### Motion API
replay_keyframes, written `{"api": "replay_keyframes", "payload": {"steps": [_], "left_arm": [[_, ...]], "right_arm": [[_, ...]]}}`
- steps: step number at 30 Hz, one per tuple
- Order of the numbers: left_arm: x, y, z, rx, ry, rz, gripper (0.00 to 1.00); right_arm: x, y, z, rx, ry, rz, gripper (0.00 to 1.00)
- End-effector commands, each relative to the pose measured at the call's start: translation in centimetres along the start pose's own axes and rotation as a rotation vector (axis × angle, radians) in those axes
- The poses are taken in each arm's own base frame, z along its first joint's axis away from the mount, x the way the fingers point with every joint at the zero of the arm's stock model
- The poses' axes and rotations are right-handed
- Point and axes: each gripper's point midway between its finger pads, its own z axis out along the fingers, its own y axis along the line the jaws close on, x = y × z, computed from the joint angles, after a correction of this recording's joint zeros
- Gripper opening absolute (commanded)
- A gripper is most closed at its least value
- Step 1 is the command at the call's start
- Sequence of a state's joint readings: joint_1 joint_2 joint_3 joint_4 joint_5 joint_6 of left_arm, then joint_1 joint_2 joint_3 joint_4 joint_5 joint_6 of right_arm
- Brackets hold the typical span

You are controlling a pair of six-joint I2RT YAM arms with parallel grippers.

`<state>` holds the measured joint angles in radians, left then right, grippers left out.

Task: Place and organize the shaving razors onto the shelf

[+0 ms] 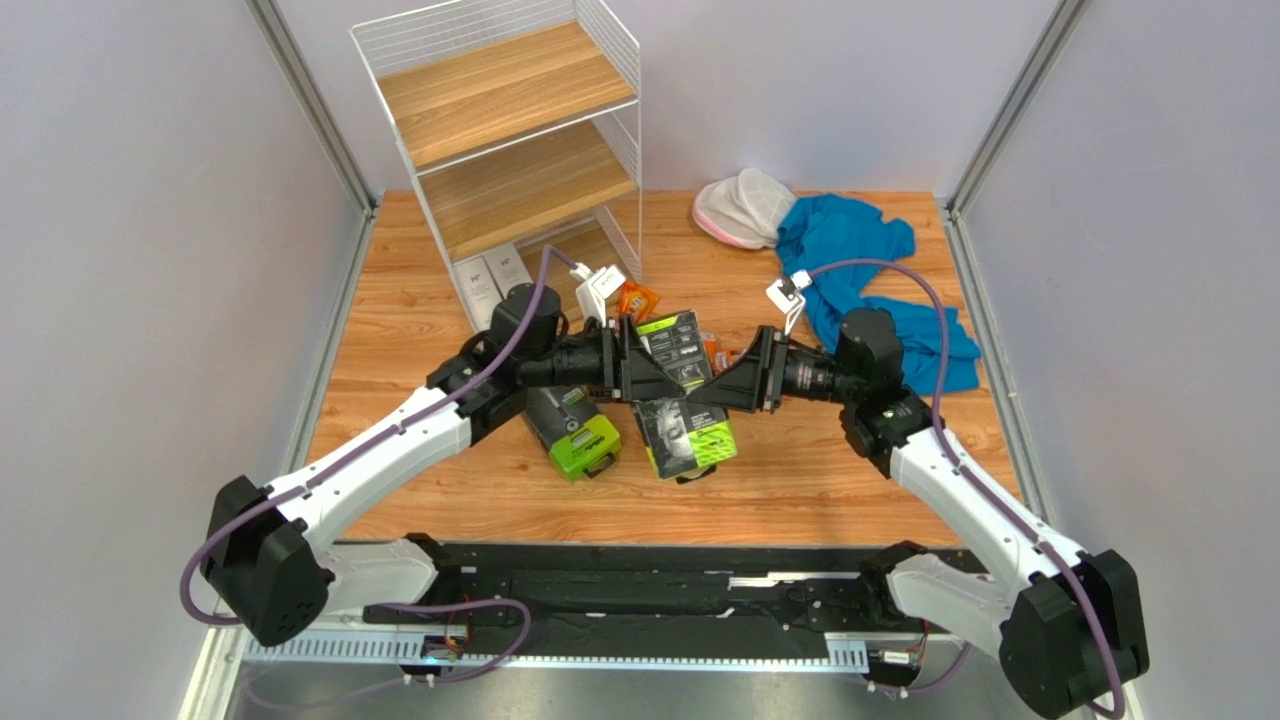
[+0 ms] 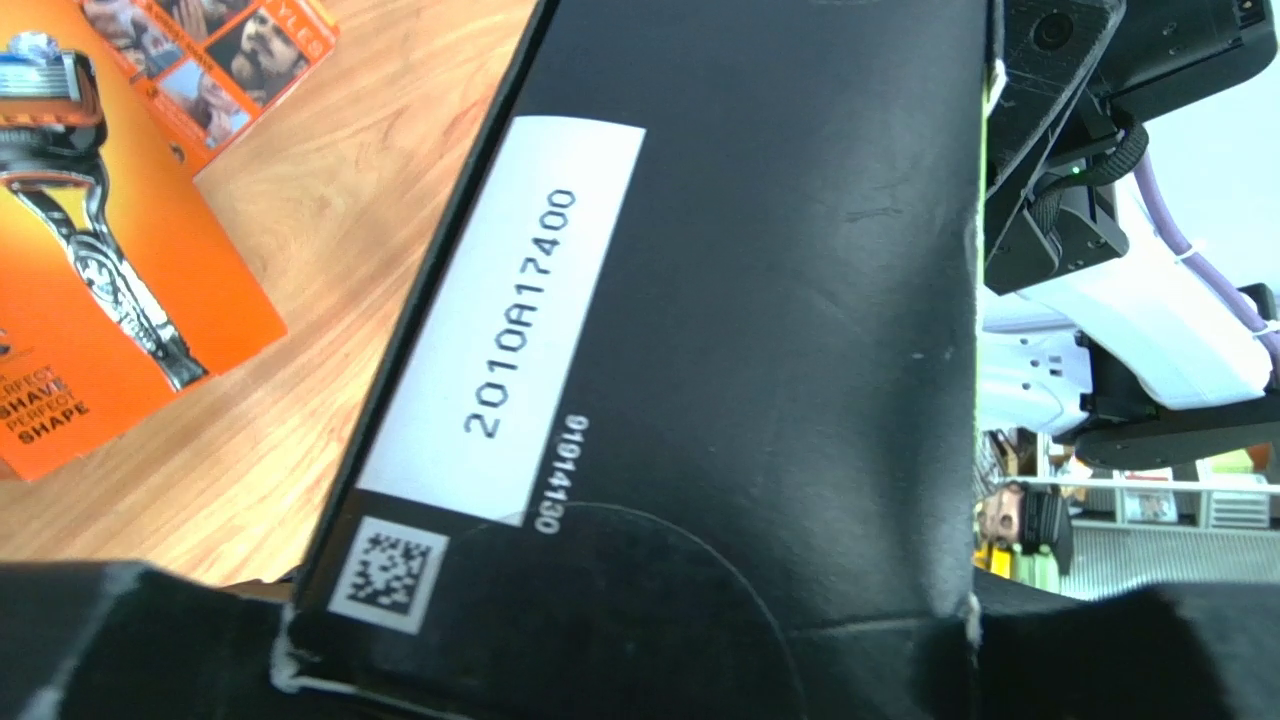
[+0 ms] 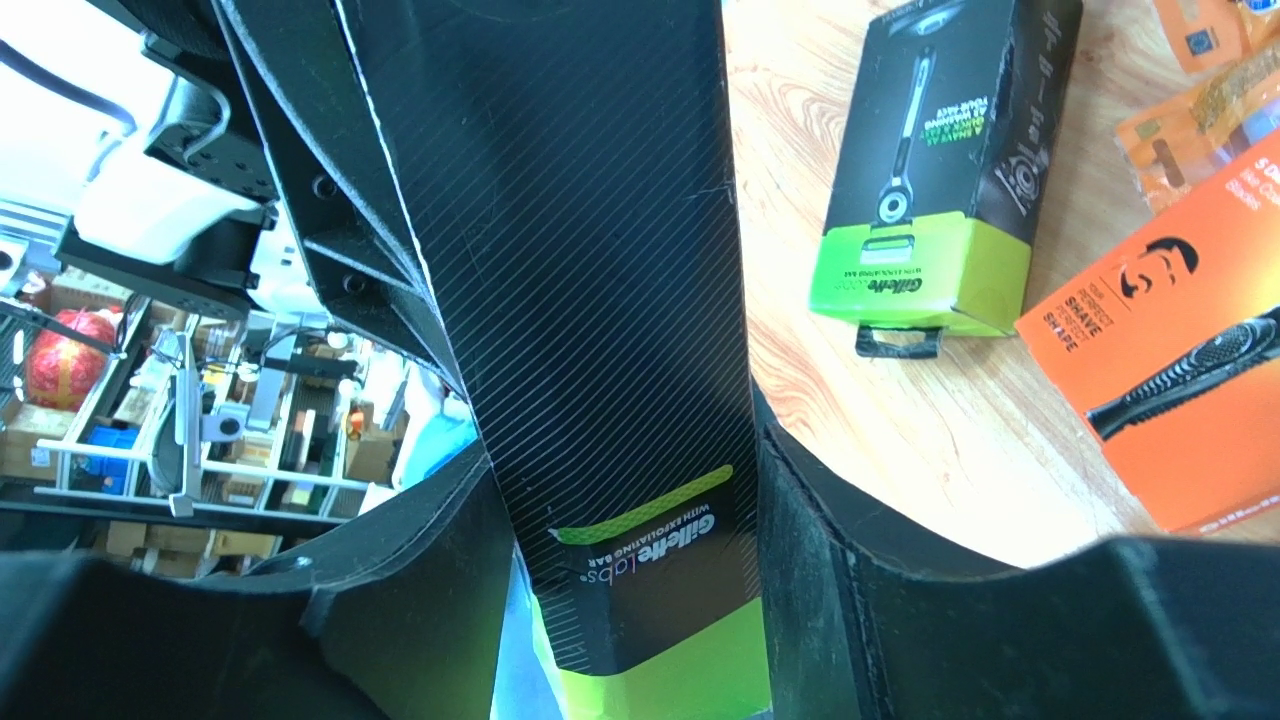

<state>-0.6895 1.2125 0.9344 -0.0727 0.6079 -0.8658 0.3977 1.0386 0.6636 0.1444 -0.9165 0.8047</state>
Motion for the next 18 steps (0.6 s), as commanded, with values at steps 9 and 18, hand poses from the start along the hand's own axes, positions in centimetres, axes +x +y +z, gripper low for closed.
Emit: {"api": "replay_keyframes", "payload": {"steps": [9,18], "left_arm": [[-5.4,-3.5,0.6,0.055,-0.128,0.093,0.15],[-11.2,-6.4,1.7,0.214,-0.220,0.022,0.12]], "right_arm": [[-3.7,-2.5,-2.7,0.237,-0.391,0.132,0.85],[-4.4,-1.3,-7.6,0.156,-0.731,0.165,1.00]]}}
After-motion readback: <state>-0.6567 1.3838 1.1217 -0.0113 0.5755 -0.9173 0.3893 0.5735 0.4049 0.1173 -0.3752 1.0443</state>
